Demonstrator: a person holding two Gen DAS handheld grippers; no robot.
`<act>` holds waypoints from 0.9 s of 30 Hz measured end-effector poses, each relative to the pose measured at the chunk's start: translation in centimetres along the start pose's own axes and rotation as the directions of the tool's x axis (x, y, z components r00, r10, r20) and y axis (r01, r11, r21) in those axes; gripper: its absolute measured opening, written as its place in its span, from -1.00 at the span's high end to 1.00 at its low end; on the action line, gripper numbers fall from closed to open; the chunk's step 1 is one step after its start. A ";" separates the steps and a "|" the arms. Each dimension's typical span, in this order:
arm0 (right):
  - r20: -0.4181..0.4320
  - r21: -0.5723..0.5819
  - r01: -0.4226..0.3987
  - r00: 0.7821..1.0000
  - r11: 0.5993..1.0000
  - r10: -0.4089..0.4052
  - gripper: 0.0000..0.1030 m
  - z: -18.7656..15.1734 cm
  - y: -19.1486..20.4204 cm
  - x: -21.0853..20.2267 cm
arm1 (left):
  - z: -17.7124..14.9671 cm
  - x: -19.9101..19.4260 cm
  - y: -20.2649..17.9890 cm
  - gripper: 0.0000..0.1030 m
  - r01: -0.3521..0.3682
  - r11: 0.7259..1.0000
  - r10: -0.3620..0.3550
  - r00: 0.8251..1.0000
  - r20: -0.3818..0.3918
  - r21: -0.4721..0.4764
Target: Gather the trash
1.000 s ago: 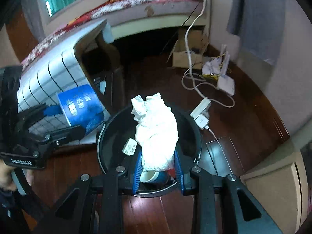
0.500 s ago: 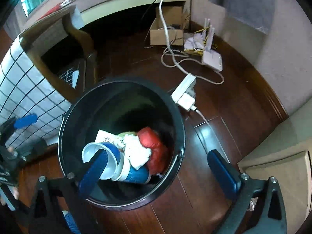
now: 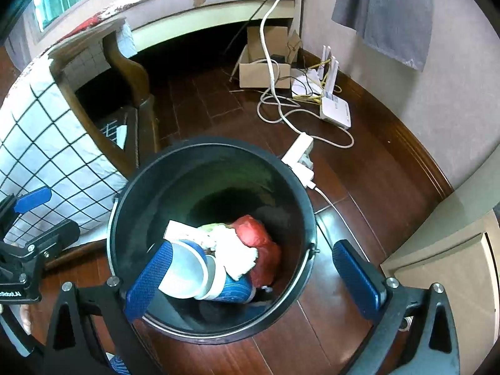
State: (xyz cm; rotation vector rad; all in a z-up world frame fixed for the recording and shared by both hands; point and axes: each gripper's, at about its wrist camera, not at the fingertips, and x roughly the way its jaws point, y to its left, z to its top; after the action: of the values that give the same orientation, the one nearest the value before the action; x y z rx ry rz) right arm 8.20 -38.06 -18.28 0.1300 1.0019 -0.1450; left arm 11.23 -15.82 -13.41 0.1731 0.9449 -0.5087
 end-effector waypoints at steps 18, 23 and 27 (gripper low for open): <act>0.170 -0.039 0.018 0.985 0.999 -0.011 -1.00 1.8 5.4 -9.2 | 1.2 -8.8 2.2 -0.99 -0.076 0.997 0.078 0.985 0.157 -0.016; 0.245 -0.051 0.031 0.969 0.998 -0.018 -1.00 2.8 7.4 -13.4 | 2.0 -12.2 3.1 -0.99 -0.105 0.994 0.111 0.971 0.213 -0.038; 0.289 -0.081 0.045 0.957 0.996 -0.020 -1.00 3.6 8.9 -16.0 | 2.7 -14.7 3.8 -0.99 -0.125 0.990 0.136 0.960 0.245 -0.061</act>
State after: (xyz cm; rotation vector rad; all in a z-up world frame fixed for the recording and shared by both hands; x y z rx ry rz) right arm 4.35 -29.00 -2.46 0.0117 0.7175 -0.1454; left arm 8.08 -8.50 -0.24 0.1266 0.6933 -0.3769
